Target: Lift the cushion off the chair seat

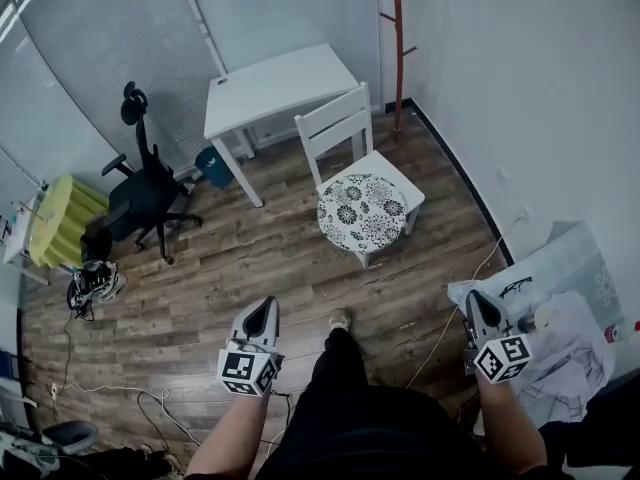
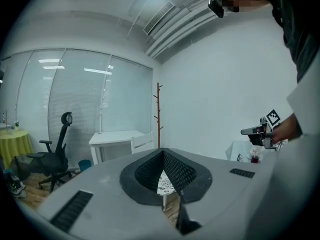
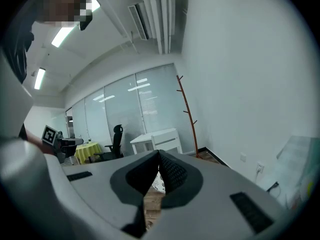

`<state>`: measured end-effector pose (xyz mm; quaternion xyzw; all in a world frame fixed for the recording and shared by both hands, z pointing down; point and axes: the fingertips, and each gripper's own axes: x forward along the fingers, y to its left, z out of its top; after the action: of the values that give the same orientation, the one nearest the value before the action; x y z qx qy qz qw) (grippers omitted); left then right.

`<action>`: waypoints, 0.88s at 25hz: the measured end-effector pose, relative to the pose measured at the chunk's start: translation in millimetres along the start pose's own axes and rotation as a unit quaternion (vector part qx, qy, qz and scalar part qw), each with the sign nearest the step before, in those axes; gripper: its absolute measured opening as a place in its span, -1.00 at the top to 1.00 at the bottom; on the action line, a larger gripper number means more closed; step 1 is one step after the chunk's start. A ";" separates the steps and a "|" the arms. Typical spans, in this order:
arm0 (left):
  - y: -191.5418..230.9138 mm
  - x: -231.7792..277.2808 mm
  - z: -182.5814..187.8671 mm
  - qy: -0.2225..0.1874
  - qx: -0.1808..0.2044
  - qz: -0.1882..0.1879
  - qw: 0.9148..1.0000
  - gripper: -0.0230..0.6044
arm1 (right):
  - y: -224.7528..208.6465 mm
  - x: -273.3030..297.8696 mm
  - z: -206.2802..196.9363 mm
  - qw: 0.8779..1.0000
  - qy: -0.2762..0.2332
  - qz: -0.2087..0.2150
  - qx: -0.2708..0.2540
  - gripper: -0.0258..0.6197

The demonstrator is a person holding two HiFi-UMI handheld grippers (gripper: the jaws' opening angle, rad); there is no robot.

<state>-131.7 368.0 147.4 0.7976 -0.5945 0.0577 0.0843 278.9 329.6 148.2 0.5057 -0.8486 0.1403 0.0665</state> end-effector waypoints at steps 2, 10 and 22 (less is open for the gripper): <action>6.5 18.5 -0.4 -0.001 -0.005 -0.003 1.000 0.91 | -7.4 5.7 3.8 1.000 0.003 -0.009 -0.001 0.89; 25.2 88.6 15.9 -0.010 -0.001 -0.036 0.999 0.91 | -27.0 50.5 21.2 0.999 0.013 -0.031 0.001 0.89; 84.2 203.9 35.3 0.005 0.009 -0.086 0.996 0.91 | -38.3 149.6 52.2 0.997 0.019 -0.066 0.015 0.89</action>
<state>-154.2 145.9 157.6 0.8464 -0.5225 0.0593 0.0845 242.2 170.8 143.1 0.5591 -0.8094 0.1582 0.0846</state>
